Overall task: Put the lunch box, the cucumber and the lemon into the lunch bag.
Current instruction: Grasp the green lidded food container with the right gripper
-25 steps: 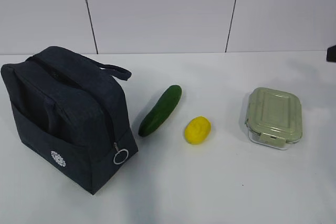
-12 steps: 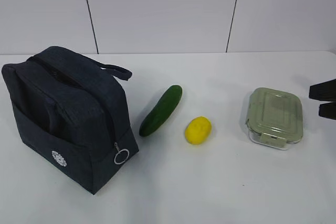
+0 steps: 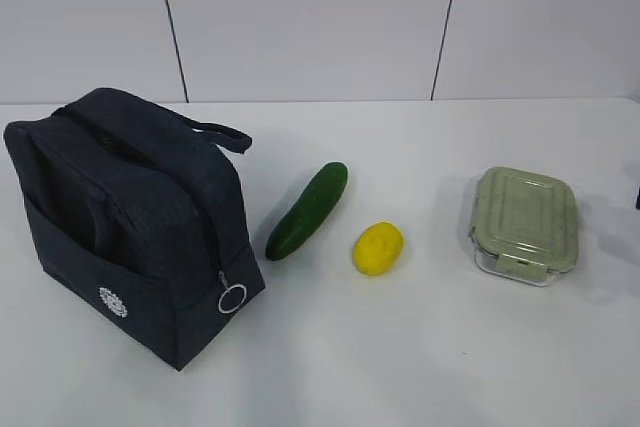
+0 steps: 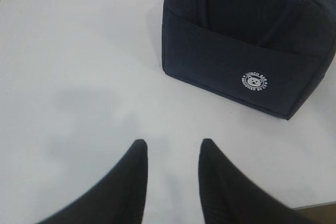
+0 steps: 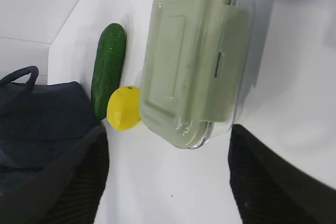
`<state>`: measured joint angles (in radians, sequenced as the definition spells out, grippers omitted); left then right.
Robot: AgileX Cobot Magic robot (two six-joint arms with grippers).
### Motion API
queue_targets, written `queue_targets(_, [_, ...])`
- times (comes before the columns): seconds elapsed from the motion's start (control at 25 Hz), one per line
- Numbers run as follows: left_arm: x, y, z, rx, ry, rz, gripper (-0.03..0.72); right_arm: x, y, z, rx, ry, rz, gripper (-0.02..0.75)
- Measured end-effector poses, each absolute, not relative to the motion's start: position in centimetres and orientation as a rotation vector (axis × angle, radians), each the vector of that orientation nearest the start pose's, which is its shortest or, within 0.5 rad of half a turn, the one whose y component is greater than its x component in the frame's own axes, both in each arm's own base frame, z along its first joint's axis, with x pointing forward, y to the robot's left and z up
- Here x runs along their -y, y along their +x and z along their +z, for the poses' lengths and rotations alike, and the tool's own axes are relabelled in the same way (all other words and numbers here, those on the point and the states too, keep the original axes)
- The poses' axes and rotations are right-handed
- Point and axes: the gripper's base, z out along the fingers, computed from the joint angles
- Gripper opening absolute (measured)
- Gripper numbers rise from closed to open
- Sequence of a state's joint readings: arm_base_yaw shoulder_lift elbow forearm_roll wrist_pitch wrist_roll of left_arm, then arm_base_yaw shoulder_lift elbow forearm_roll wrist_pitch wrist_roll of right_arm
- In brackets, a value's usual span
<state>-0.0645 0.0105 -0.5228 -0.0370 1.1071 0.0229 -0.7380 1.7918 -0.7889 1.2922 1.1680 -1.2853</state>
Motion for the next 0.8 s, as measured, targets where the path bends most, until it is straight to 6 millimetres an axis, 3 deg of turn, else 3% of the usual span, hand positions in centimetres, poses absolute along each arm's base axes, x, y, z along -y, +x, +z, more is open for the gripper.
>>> queue_targets(0.32, [0.2, -0.8, 28.0, -2.076, 0.094, -0.07, 0.241, 13.2, 26.6, 15.0, -2.246, 0.412, 1.15, 0.538])
queue_targets(0.56, [0.2, -0.8, 28.0, -2.076, 0.094, -0.07, 0.241, 13.4, 27.2, 12.8, -2.225, 0.514, 1.219, 0.538])
queue_targets(0.8, [0.2, -0.8, 28.0, -2.076, 0.094, -0.07, 0.241, 13.6, 27.7, 12.4, -2.173, 0.579, 1.231, 0.538])
